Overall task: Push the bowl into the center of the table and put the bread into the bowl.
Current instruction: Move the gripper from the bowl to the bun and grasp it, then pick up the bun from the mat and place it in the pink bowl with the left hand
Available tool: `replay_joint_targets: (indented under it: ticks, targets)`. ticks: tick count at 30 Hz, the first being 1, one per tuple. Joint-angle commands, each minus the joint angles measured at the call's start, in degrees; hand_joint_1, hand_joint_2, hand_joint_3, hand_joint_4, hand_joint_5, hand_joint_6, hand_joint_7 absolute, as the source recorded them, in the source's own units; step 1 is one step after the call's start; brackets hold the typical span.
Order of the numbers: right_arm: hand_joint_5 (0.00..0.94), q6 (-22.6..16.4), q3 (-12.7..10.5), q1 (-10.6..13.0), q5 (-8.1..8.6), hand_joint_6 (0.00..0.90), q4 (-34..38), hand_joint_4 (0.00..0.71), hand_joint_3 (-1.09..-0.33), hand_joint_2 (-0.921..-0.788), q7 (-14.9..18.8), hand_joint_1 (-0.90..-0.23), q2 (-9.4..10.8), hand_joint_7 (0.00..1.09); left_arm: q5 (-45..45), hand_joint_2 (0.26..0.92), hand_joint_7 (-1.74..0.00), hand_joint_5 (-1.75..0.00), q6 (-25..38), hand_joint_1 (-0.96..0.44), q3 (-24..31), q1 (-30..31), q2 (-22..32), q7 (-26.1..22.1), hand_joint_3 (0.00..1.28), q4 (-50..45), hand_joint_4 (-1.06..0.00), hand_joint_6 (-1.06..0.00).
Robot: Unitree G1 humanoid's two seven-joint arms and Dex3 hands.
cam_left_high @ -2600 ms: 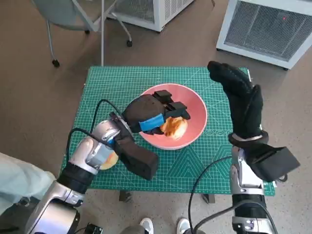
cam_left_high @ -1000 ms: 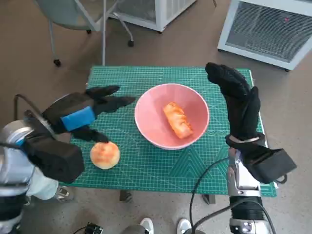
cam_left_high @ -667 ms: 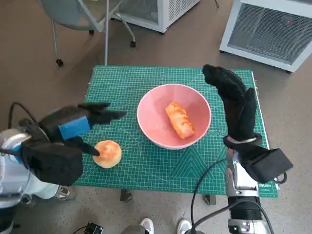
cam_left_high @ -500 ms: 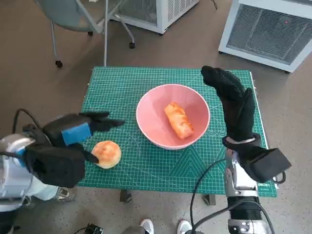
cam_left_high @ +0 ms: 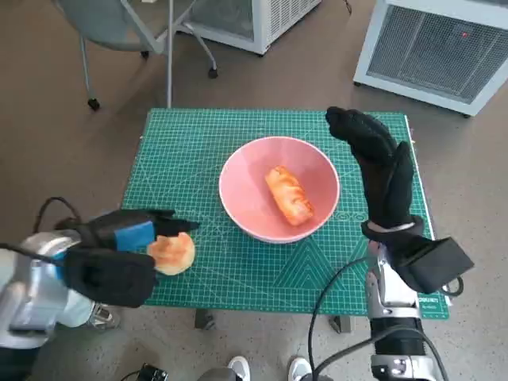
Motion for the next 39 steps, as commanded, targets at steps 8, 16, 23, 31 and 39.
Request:
replay_joint_targets:
  ticks: [8, 16, 23, 31, 39]
  targets:
    - [0.000, 1.5, 0.2, 1.1, 0.97, -0.001, -0.3, 0.185, -0.738, -0.921, 1.8, -0.694, -0.2, 0.52, 7.9, 0.905, -1.15, -0.84, -4.5, -0.05, -3.9, 0.5, -2.8, 9.4, 0.06, 5.0, -0.72, -0.62]
    - [0.001, 2.1, -0.2, 1.7, 2.01, -0.001, -1.2, 0.186, -0.739, -0.921, 2.9, -0.700, -0.2, 0.52, 3.9, 0.919, -1.22, -1.07, -6.8, 0.00, 0.8, -0.5, -1.5, 10.1, 0.06, 2.7, -0.72, -0.62]
    - [0.001, 2.6, -0.2, 2.0, 2.03, -0.001, -1.7, 0.187, -0.738, -0.921, 2.9, -0.697, -0.5, 0.50, -3.4, 0.918, -1.31, -1.15, -8.8, 0.00, 7.4, -3.4, -1.2, 9.7, 0.13, 0.1, -0.67, -0.53]
    - [0.000, 3.1, -0.3, 2.4, 2.07, -0.001, -2.2, 0.186, -0.739, -0.921, 2.9, -0.690, -0.8, 0.49, -8.5, 0.919, -1.33, -1.18, -9.9, 0.00, 13.0, -7.5, -2.3, 11.5, 0.14, -2.1, -0.65, -0.50]
    - [0.001, 3.5, -0.5, 2.8, 1.50, -0.001, -3.3, 0.185, -0.740, -0.921, 2.3, -0.689, -1.1, 0.48, -10.8, 0.919, -1.27, -1.32, -12.9, 0.00, 13.8, -14.0, -4.7, 14.6, 0.18, -1.0, -0.59, -0.48]
